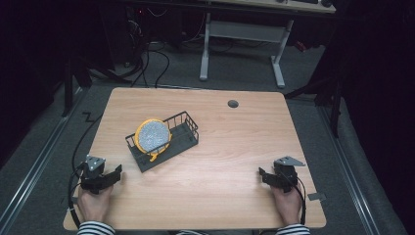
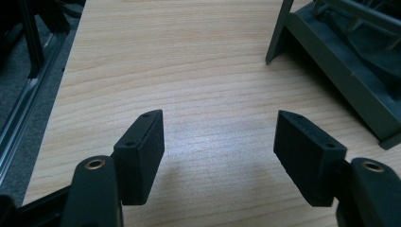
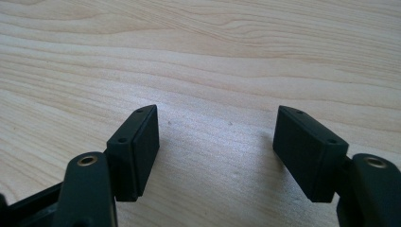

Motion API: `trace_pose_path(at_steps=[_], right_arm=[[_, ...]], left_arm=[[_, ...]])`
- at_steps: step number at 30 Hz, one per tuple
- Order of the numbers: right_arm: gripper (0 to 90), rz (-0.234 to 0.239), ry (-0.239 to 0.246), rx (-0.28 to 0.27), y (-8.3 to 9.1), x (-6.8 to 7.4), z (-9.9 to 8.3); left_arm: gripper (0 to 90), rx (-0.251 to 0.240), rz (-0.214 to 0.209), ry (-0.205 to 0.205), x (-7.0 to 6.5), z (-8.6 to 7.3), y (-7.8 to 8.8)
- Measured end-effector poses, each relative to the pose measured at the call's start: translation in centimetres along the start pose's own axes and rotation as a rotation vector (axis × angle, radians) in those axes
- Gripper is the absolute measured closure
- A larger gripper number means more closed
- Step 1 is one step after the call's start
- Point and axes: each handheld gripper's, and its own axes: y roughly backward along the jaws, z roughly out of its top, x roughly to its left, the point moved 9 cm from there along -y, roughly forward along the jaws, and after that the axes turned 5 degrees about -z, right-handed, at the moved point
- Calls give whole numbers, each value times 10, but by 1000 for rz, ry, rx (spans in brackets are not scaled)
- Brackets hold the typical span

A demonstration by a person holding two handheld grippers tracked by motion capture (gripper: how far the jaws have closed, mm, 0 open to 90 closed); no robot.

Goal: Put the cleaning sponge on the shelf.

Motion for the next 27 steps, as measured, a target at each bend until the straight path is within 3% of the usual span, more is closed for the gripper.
trace_pose_path(at_steps=[9, 13, 27], right_arm=[[322, 0, -1, 1, 0, 0, 0], [322, 0, -1, 1, 0, 0, 0], [322, 3, -1, 1, 0, 1, 0]], left_arm=[[344, 34, 18, -23, -2, -5, -9], [336, 27, -2, 22, -1, -5, -11], [308, 32, -11, 19, -2, -5, -12]])
